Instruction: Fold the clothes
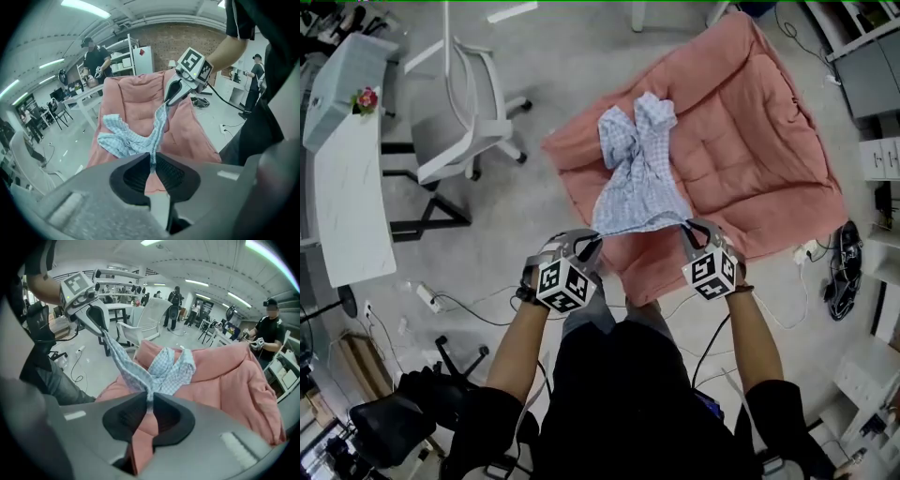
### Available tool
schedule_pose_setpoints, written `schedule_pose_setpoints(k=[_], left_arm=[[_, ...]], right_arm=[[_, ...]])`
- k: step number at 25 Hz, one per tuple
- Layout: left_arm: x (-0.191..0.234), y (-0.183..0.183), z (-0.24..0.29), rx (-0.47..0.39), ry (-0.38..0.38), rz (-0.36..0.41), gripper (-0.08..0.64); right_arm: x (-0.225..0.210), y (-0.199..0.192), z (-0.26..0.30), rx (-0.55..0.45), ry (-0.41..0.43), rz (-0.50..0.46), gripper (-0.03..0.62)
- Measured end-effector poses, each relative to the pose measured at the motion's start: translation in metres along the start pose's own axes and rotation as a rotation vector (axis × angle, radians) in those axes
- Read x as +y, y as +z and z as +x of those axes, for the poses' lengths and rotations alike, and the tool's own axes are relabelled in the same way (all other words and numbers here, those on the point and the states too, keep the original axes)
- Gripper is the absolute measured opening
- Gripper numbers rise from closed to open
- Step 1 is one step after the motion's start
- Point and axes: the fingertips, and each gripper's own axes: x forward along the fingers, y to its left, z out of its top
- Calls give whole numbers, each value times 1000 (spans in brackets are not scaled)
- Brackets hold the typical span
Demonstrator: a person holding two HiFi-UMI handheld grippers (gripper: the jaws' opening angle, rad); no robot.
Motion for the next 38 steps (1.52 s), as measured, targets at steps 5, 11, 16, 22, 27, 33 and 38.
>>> schedule_pose_setpoints(k=[5, 11, 16, 22, 27, 33, 38], left_arm=[[-18, 52, -42, -35, -42, 32, 43], [-26, 83, -68, -90, -150, 16, 43], [-50, 99, -84, -77, -262, 184, 43], [-84, 94, -78, -61, -355, 203, 43], [-118, 92, -71, -15, -346, 157, 43], [-173, 110, -55, 7, -264, 45, 43], [-227, 112, -45, 32, -211, -24, 43]], right_arm=[[-15, 15, -69, -57, -93, 14, 48], [-30, 25, -120, -83, -166, -43, 49], [-23, 20, -147, -70, -188, -47, 49], [-7, -14, -148, 0, -210, -45, 49], [6, -40, -152, -21, -174, -99, 49], [-1, -73, -176, -77, -98, -227, 49], [9, -103, -190, -103, -27, -319, 49]])
